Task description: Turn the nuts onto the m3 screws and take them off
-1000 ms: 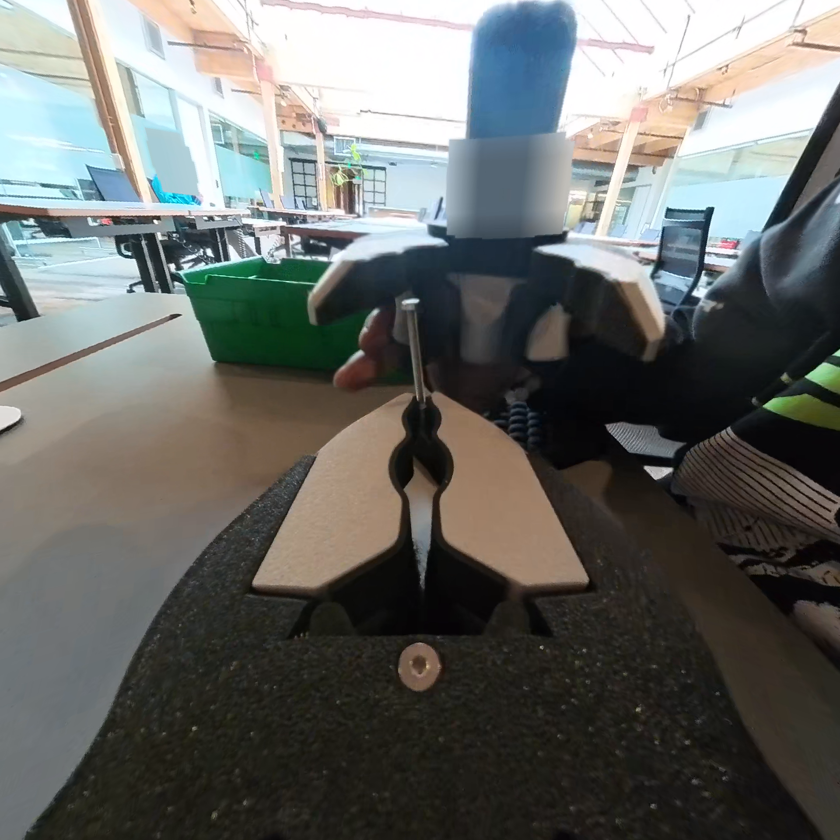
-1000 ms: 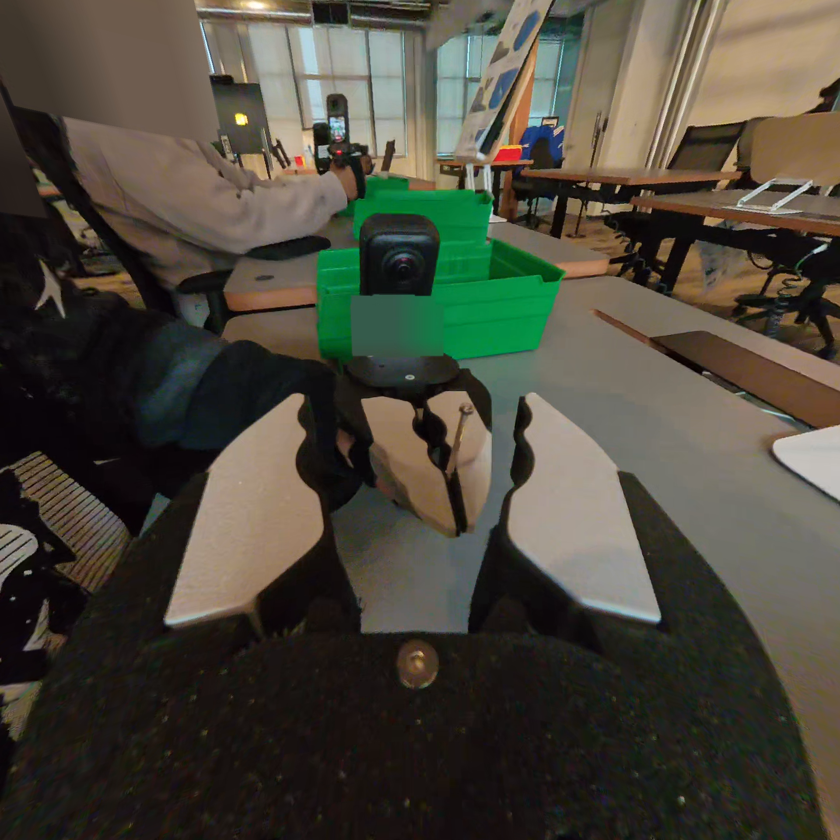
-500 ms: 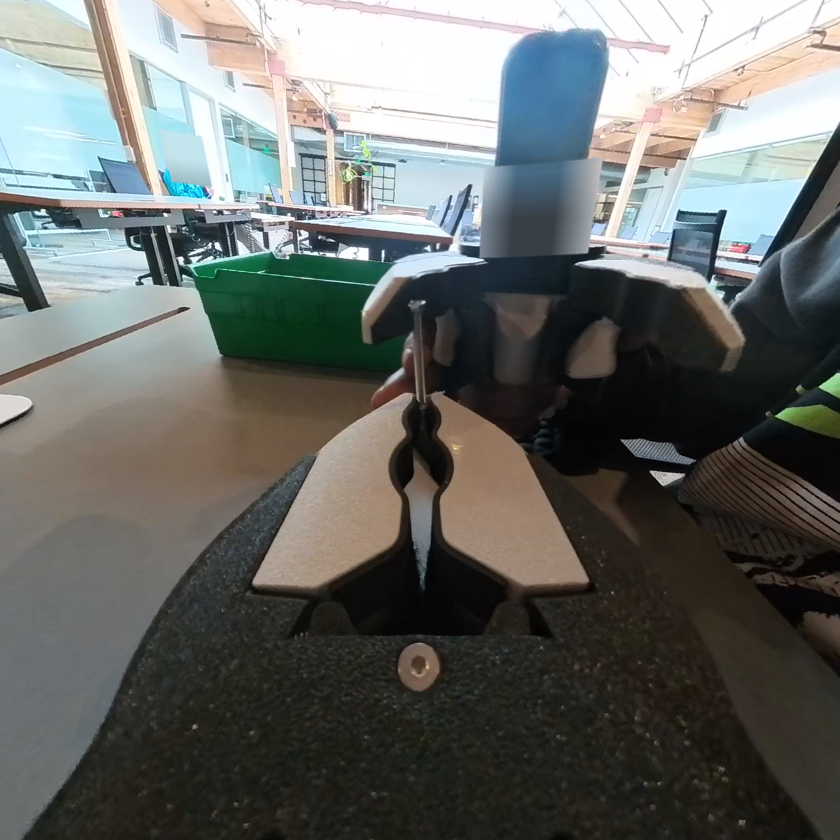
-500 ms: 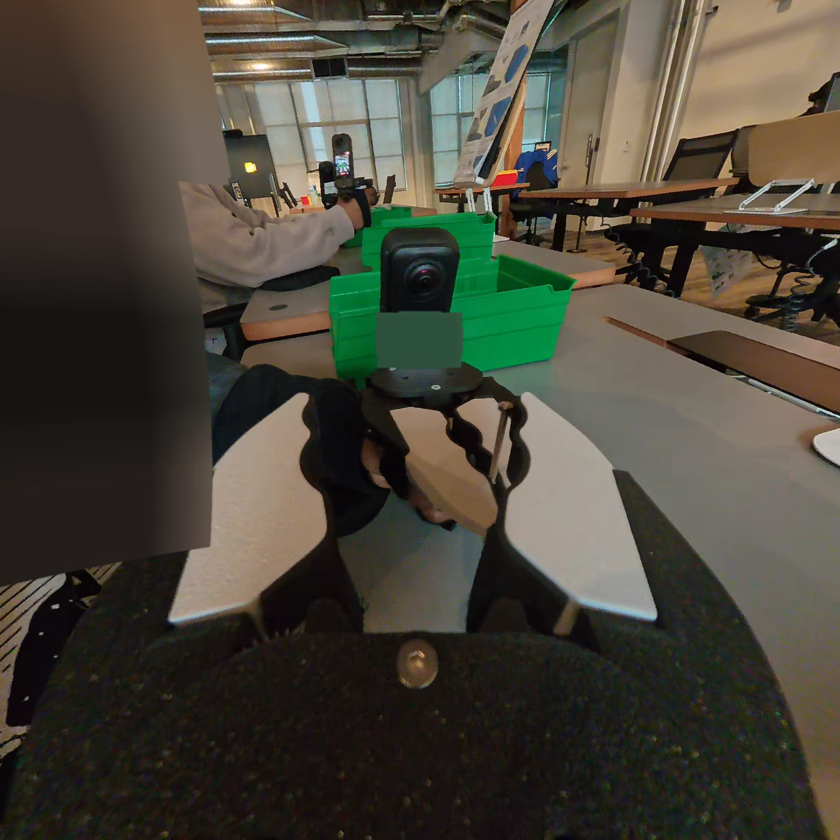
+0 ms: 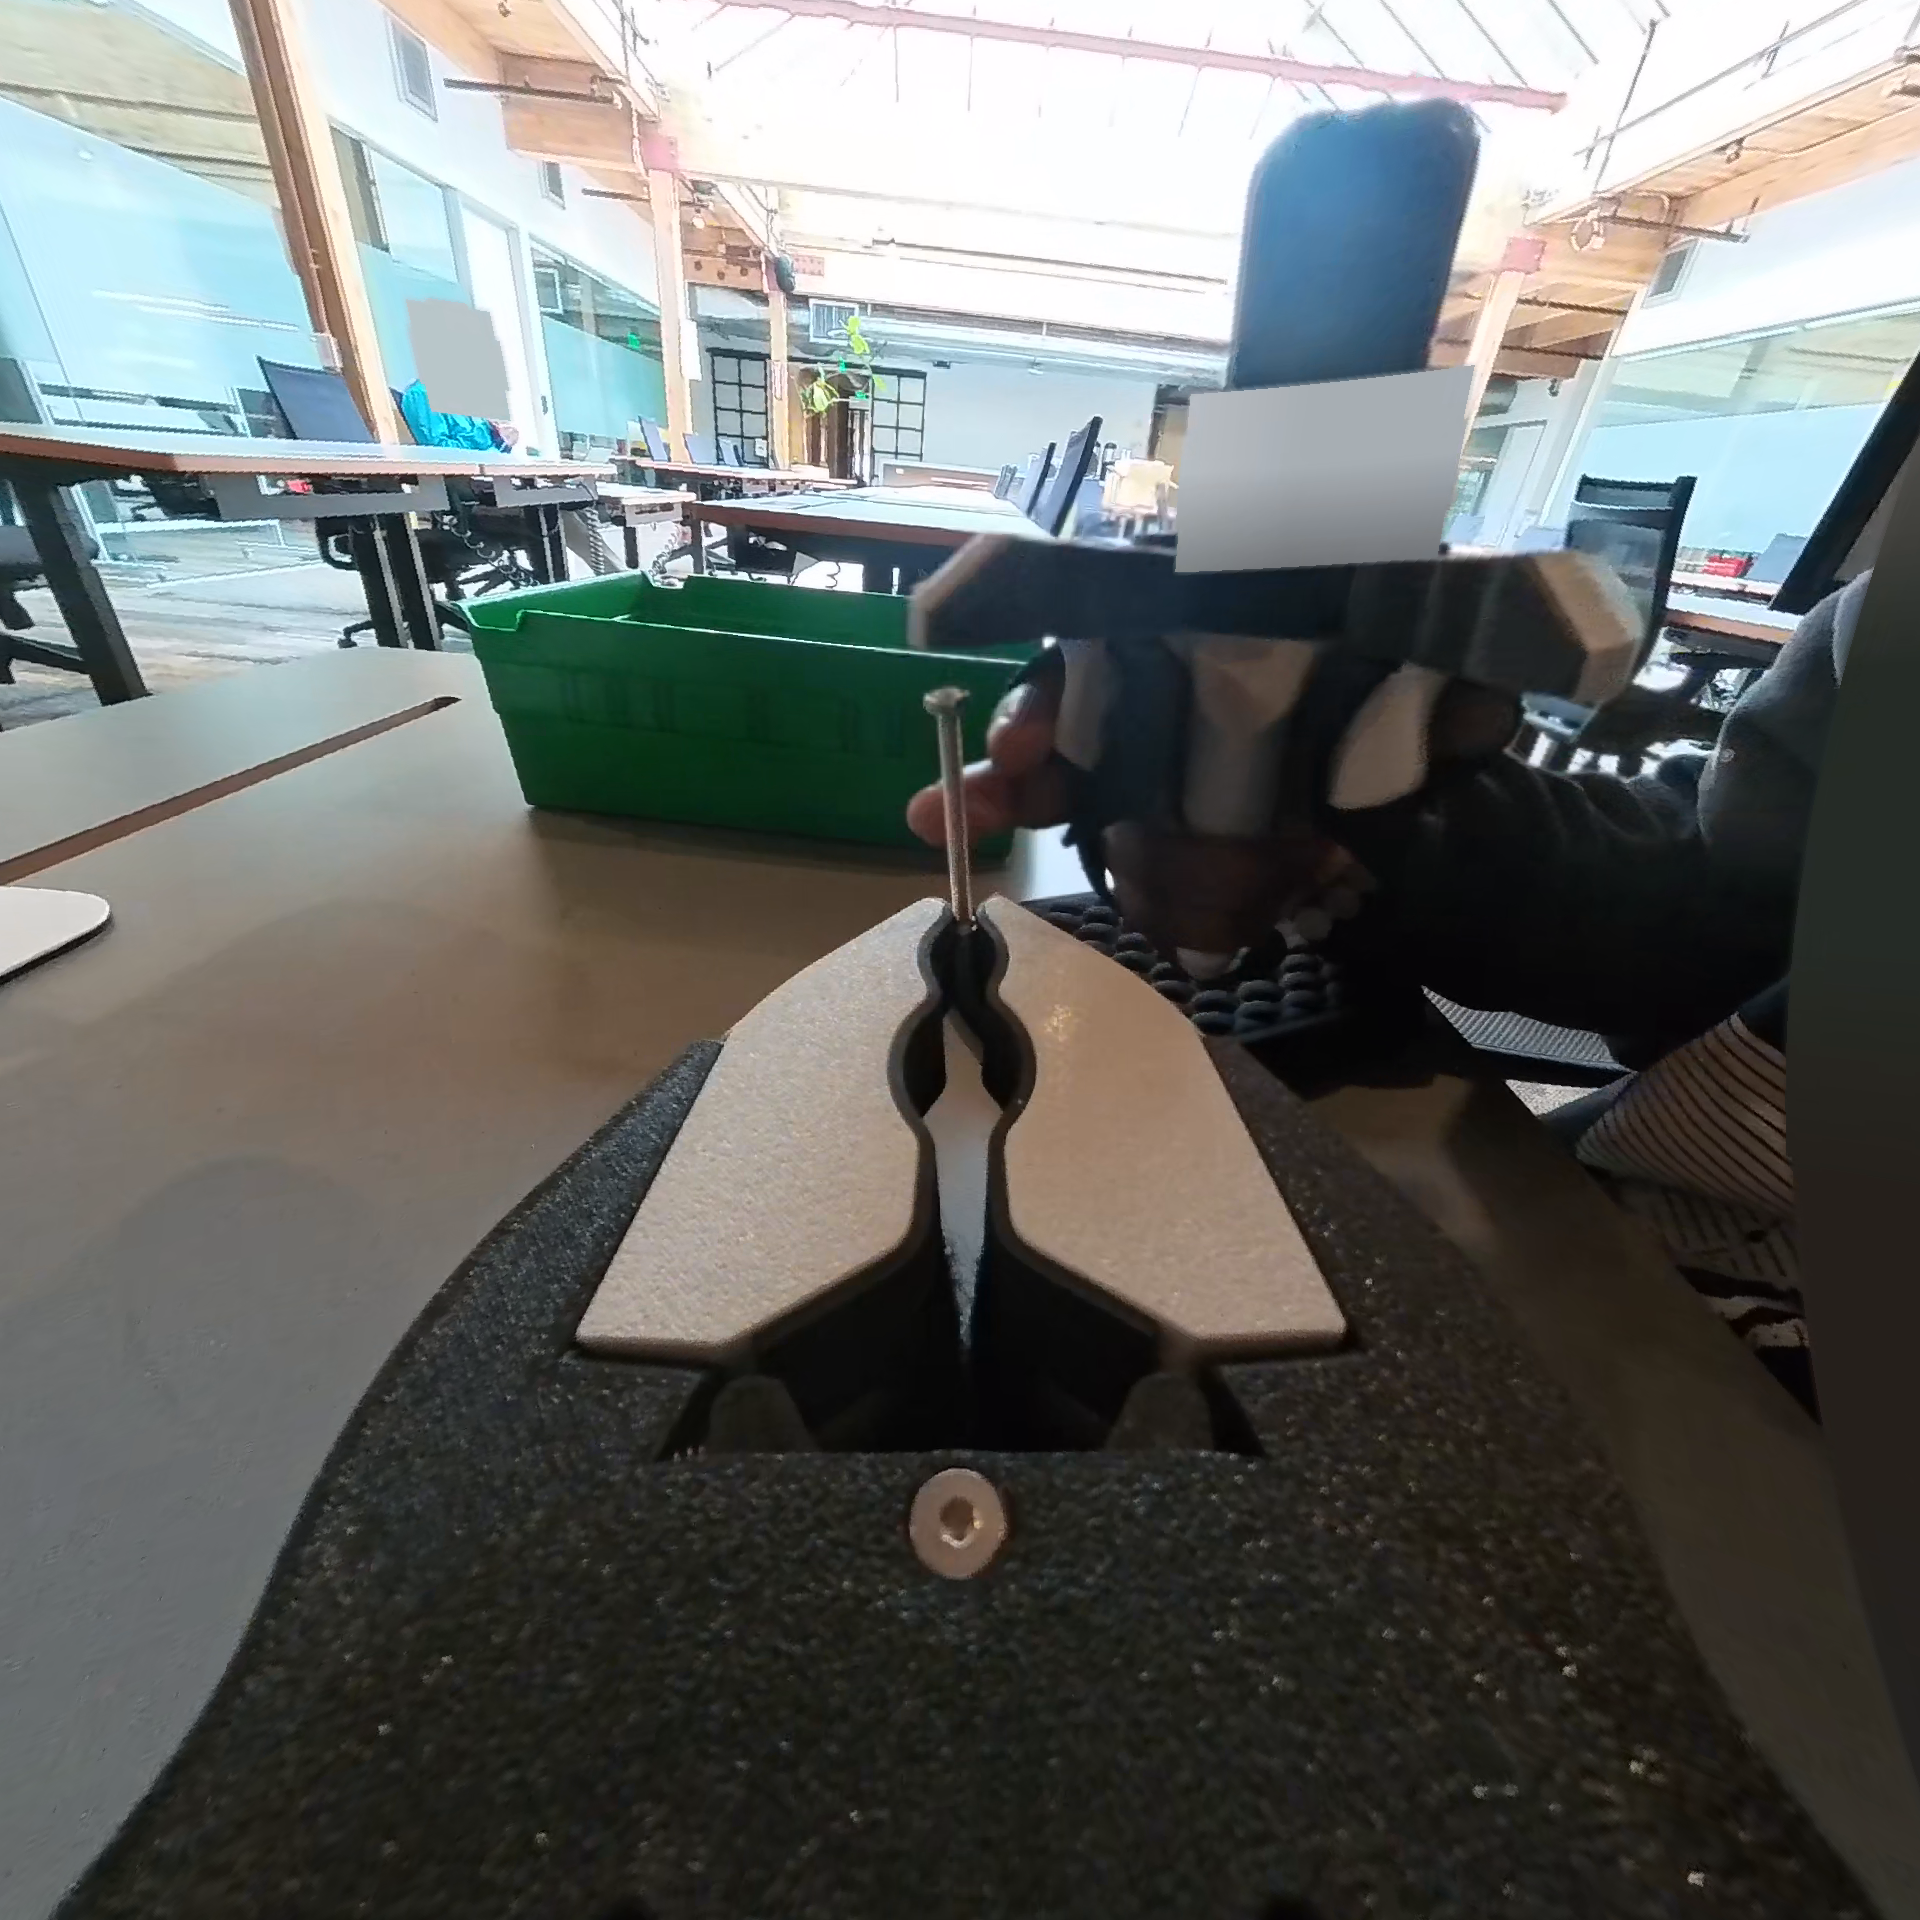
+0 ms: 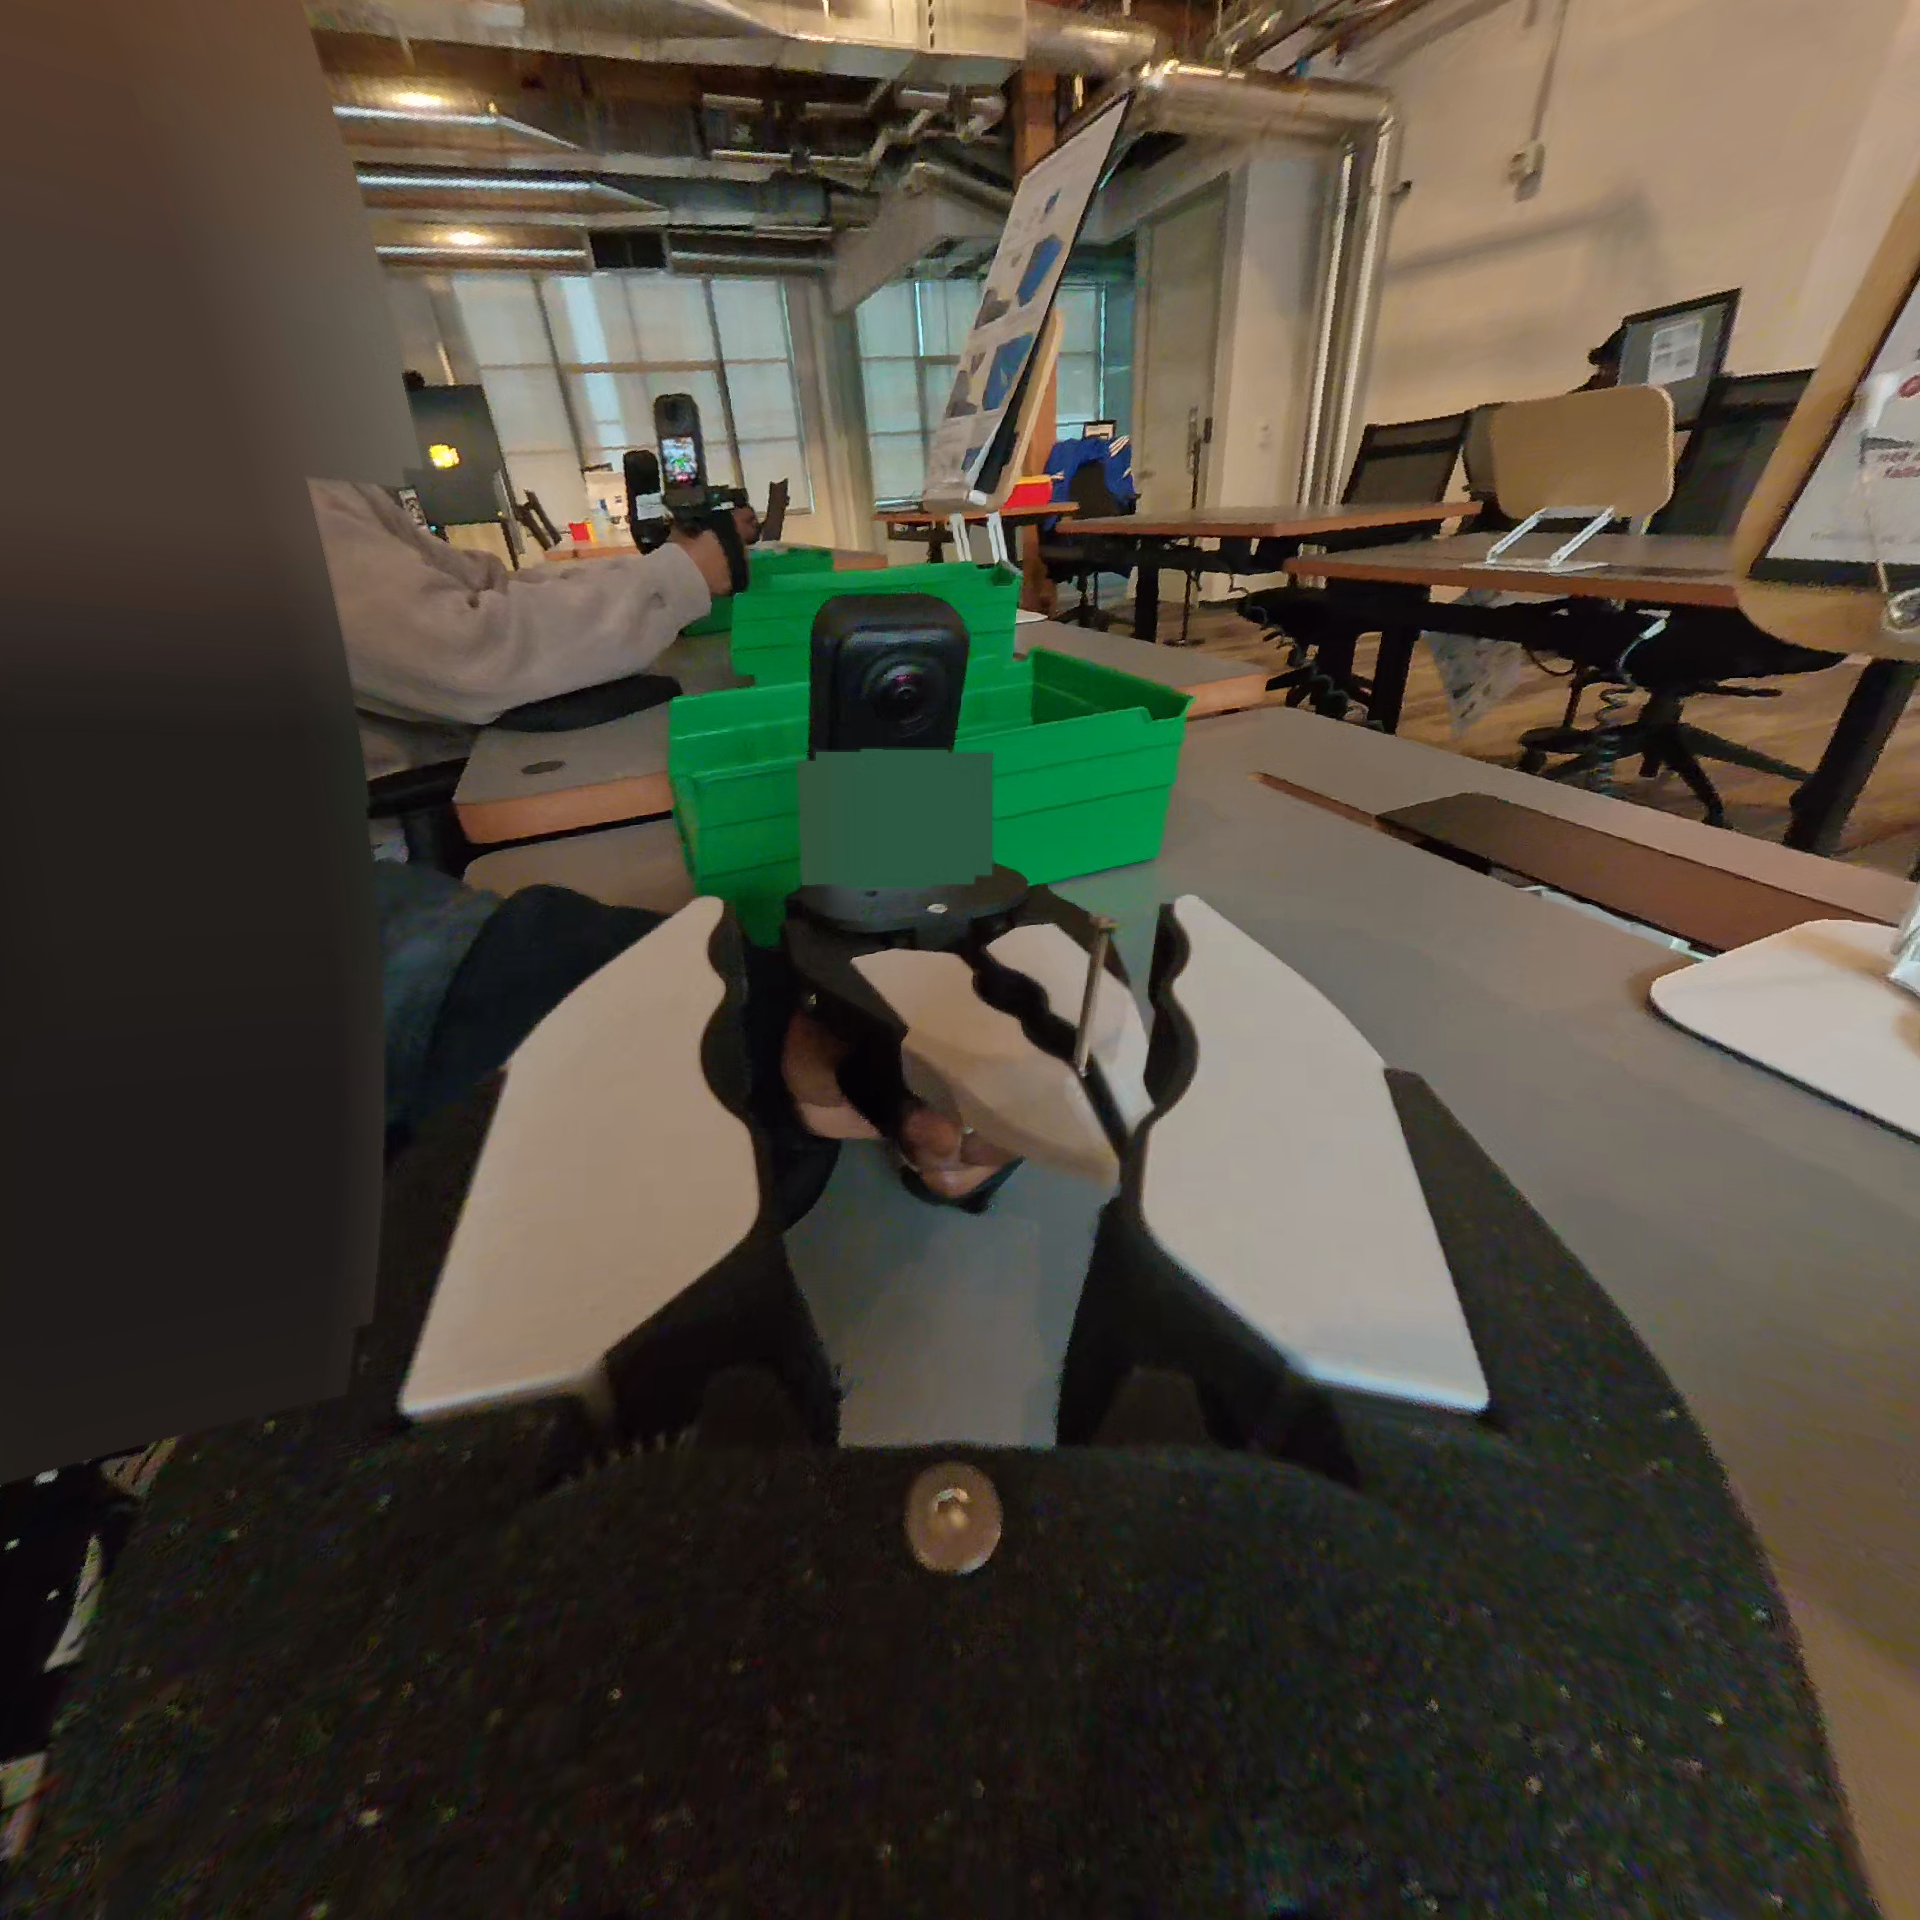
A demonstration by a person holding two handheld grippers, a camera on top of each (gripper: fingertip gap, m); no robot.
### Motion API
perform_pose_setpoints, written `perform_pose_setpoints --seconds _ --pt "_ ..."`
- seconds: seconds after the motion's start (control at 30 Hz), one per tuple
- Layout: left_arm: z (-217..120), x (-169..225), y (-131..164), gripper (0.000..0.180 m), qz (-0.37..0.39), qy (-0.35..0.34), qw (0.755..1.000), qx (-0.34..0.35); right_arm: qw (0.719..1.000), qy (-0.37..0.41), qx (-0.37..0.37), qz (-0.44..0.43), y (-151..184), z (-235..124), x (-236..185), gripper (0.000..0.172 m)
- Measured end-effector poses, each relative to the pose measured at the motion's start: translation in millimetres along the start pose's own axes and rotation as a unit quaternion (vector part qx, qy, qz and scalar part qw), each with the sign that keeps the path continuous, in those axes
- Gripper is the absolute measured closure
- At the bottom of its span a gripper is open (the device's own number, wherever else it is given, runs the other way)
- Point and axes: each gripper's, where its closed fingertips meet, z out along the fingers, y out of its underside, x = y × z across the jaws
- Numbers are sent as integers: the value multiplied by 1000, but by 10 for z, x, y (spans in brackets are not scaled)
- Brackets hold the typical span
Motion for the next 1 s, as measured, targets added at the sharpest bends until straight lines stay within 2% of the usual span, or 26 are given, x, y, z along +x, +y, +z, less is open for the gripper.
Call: perform_pose_setpoints --seconds 0.3,0.6,0.8,1.0 --pt "4 -20 7 180 -3 -8 1000 -3 998 22 -57 -24 164 241 71 101" --pt "-6 -48 3 180 -7 -16 1000 -2 998 48 -35 -27 108 71 58 106" --pt "2 -36 13 180 -3 -14 1000 -6 998 33 -53 -20 146 215 75 97" --pt "-5 -62 7 180 -9 -20 1000 -3 998 35 -53 -28 158 178 18 99"
